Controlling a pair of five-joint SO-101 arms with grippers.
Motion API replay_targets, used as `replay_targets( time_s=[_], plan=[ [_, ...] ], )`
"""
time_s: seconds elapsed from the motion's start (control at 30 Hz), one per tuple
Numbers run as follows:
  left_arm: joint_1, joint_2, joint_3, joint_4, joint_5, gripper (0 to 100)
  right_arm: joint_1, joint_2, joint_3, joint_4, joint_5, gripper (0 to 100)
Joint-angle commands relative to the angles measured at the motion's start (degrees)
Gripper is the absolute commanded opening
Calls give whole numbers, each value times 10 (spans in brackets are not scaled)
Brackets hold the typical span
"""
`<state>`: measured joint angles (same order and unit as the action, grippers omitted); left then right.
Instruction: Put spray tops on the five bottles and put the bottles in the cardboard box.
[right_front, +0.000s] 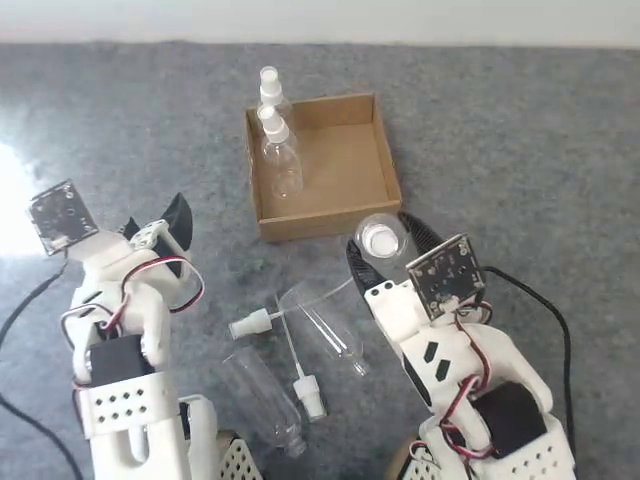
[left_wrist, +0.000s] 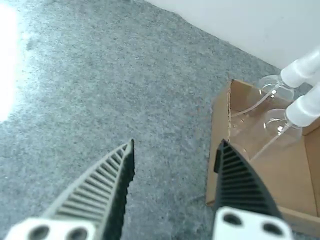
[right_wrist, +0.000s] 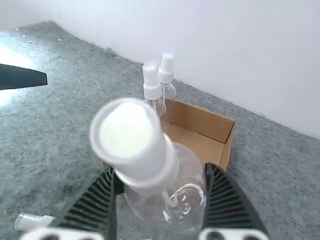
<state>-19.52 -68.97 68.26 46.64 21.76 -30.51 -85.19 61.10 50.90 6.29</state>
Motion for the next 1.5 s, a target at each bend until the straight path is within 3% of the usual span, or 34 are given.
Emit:
replay_targets(
  time_s=[0.0,0.3,1.3,1.47],
  plan=[
    [-3,-6,0,-15,9,246,5,-8,-59,-3,6,72],
    [-3,-6,19,-49,7,246,4,151,-160,-32,3,72],
    [-4,-6,19,-51,4,246,12,518,-171,-470,3,72],
    [-4,-6,19,-51,4,246,35,595,-227,-484,-19,72]
  ],
)
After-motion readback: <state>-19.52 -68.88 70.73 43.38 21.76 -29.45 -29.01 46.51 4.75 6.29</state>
